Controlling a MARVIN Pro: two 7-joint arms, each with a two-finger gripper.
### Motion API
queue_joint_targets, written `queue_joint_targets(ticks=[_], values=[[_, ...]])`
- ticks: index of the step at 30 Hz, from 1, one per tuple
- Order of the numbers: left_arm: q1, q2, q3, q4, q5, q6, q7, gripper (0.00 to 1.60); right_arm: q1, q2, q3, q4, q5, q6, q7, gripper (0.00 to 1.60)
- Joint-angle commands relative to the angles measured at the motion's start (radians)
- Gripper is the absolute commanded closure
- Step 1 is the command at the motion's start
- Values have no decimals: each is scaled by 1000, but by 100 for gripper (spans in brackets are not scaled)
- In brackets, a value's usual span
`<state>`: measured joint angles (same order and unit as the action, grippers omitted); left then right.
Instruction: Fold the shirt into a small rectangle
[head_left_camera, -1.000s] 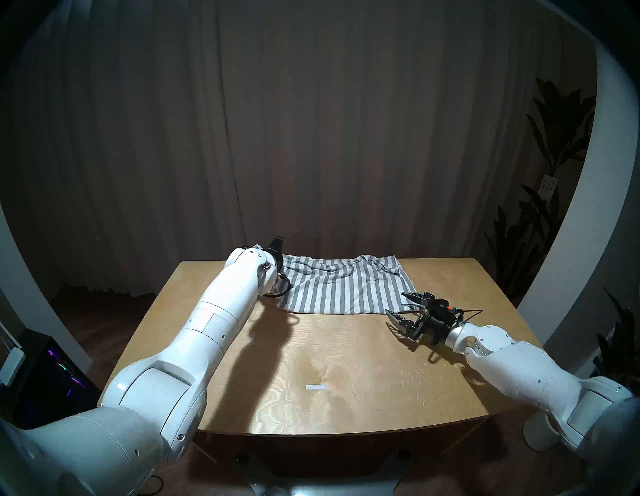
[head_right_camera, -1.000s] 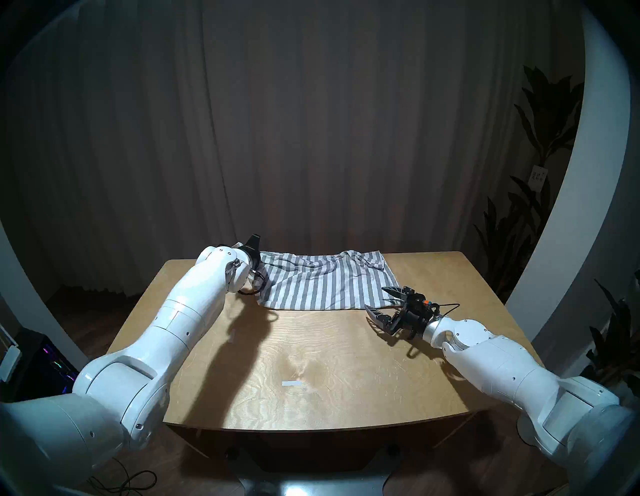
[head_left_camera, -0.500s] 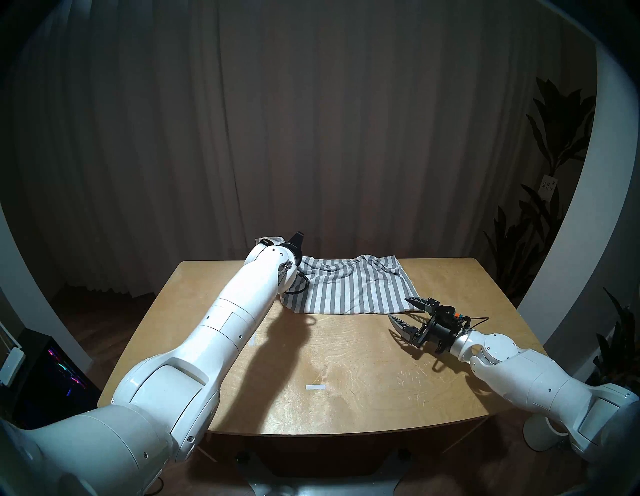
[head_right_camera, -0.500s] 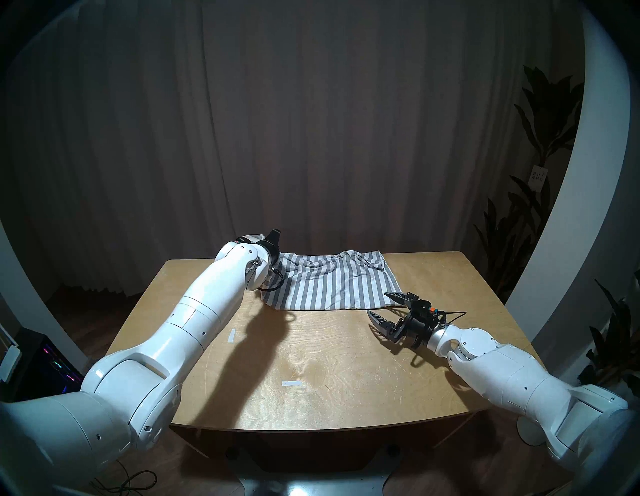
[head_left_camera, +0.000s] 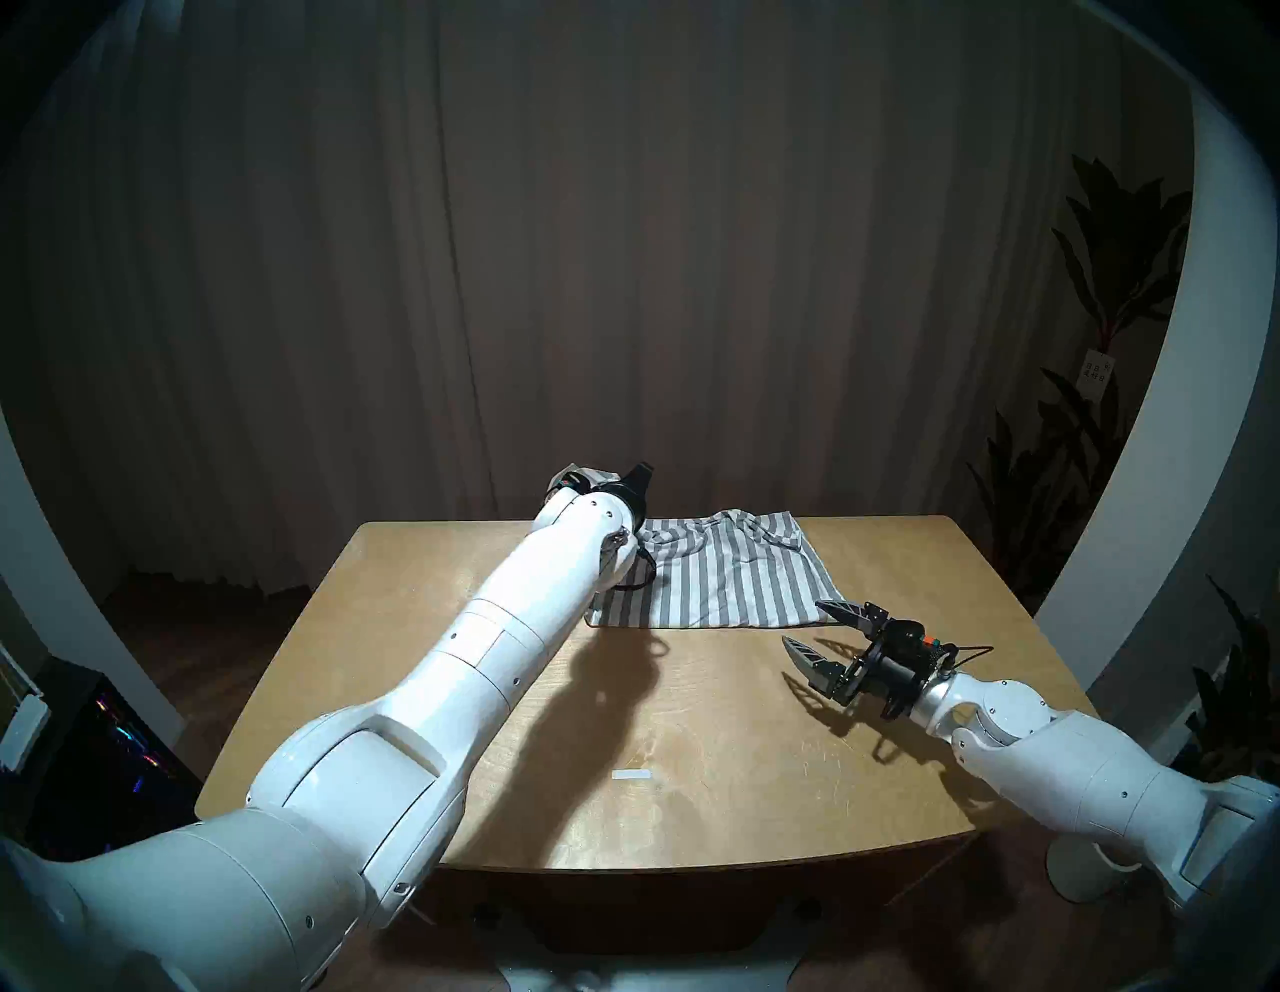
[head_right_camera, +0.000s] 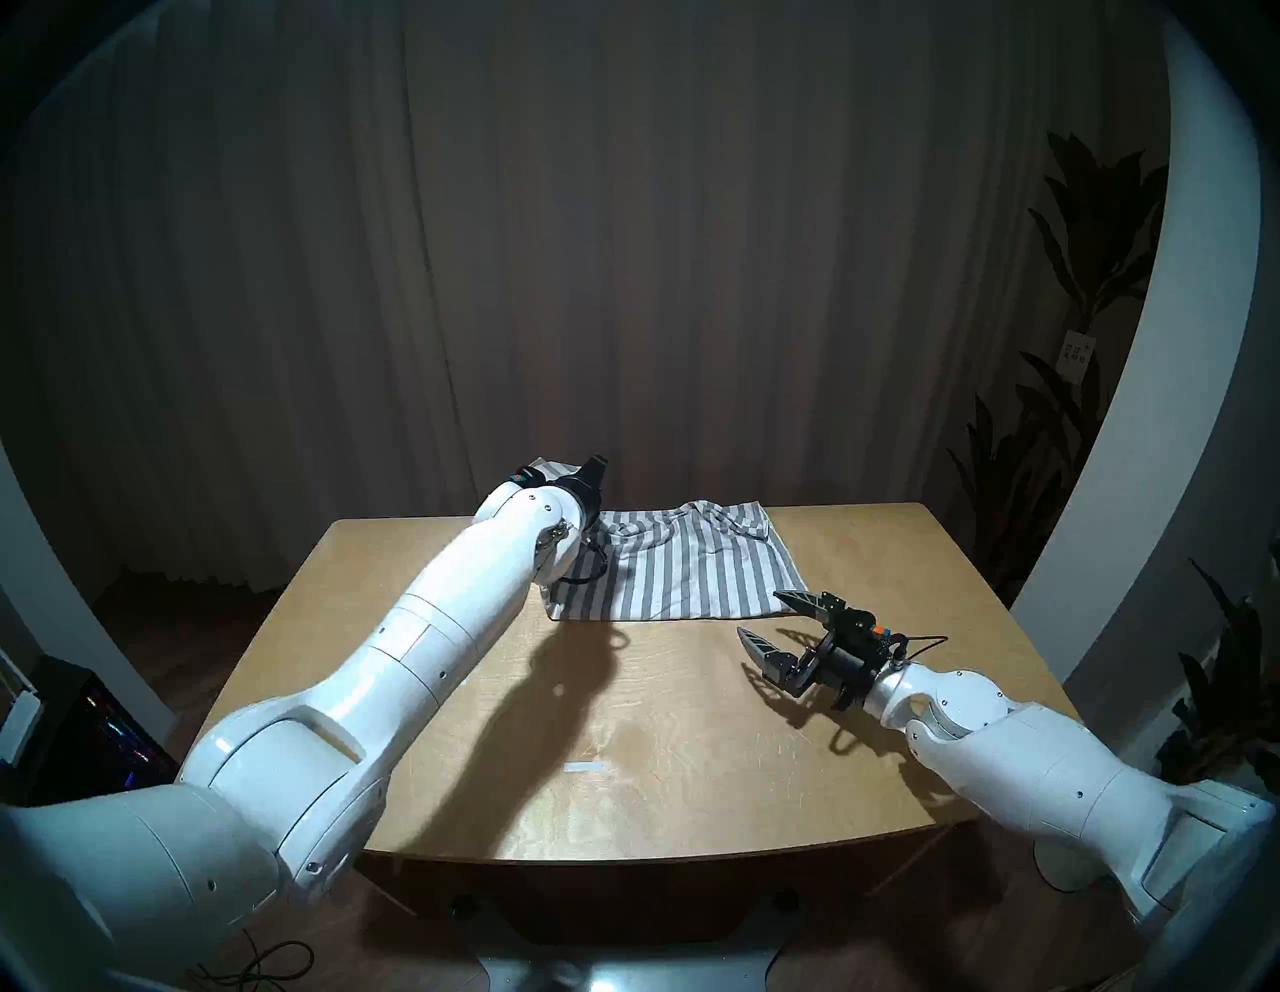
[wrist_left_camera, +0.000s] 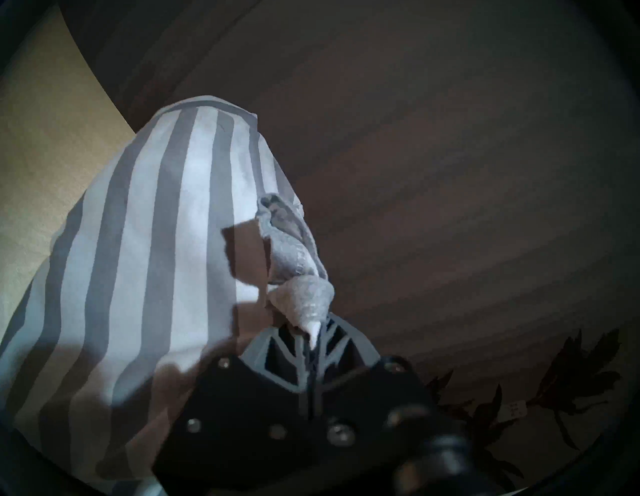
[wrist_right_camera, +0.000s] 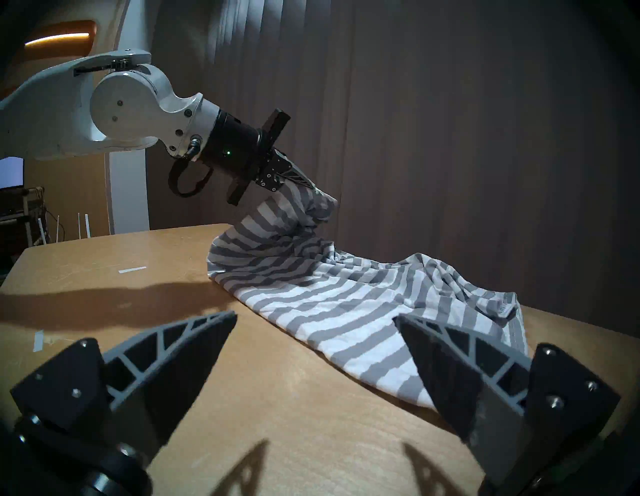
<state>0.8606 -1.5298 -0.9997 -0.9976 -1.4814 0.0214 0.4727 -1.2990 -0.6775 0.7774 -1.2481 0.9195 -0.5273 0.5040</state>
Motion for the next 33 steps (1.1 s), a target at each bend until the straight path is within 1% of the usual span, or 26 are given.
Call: queue_joint_targets(ticks=[1,2,5,8,12,16,20,22,27,28,30,33], values=[[-15,-66,46,-28,18,-3,-20,160,-47,63,20,-83,29,-18,-19,0],[-11,-78,62,-28,22,-5,-21,160,-62,77,23,-104,37,-20,-26,0],[-8,-89,77,-27,26,-5,-22,160,-73,89,24,-121,43,-22,-32,0],[-2,-111,109,-21,36,-8,-24,160,-101,119,28,-163,57,-26,-48,0],[1,-126,133,-15,43,-11,-24,160,-122,142,31,-195,69,-30,-61,0],[3,-161,167,-6,50,-15,-23,160,-155,177,34,-238,86,-36,-81,0],[2,-182,185,-3,53,-17,-22,160,-174,198,35,-262,96,-39,-93,0],[-2,-205,205,2,58,-21,-22,160,-196,224,36,-289,109,-44,-109,0],[-12,-234,224,7,63,-26,-21,160,-223,256,37,-319,124,-49,-129,0],[-18,-246,231,11,66,-29,-20,160,-235,271,36,-330,131,-52,-139,0],[-21,-250,232,13,66,-30,-20,160,-240,277,36,-334,135,-53,-142,0],[-36,-265,239,31,73,-38,-17,160,-267,313,36,-363,153,-60,-166,0]])
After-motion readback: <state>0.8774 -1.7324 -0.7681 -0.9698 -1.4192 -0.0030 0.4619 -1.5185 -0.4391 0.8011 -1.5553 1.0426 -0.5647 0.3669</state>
